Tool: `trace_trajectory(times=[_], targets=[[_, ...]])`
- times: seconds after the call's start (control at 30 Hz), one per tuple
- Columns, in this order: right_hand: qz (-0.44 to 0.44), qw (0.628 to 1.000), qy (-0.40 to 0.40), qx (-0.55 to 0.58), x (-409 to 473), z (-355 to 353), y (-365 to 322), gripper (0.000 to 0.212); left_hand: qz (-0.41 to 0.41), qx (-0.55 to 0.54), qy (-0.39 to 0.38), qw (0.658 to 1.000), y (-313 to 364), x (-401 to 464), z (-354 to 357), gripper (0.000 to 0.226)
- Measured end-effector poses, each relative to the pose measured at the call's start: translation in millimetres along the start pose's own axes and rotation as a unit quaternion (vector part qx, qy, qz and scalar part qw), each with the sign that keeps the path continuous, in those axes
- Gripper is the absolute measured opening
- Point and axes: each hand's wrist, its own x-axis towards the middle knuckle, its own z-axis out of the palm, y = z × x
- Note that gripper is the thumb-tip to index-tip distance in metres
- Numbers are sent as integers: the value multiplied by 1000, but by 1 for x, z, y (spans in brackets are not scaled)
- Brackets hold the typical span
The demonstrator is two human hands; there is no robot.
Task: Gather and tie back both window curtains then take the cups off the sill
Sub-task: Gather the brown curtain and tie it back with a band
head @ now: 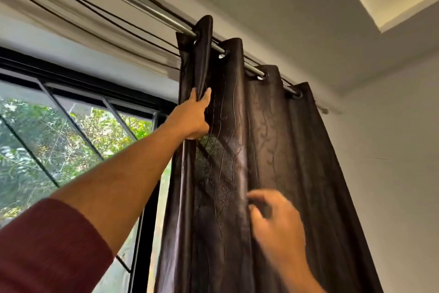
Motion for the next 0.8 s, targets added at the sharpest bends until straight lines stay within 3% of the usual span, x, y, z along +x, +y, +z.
trace_trajectory(times=[0.07, 0.17, 0.33, 0.6, 0.8], targets=[[-29, 999, -6, -18, 59, 5, -13, 30, 16, -5, 19, 1000, -8, 9, -7, 113], [-39, 996, -75, -43, 124, 21, -18, 48, 25, 4, 33, 999, -20, 33, -26, 106], [-17, 990, -140, -18, 173, 31, -48, 37, 44, 5, 51, 998, -24, 53, -43, 94], [-20, 994, -93, -57, 214, 36, -60, 41, 67, -27, 58, 996, -38, 56, -34, 94], [5, 994, -108, -7, 230, 37, -60, 68, 31, -48, 68, 996, -44, 52, -42, 101]])
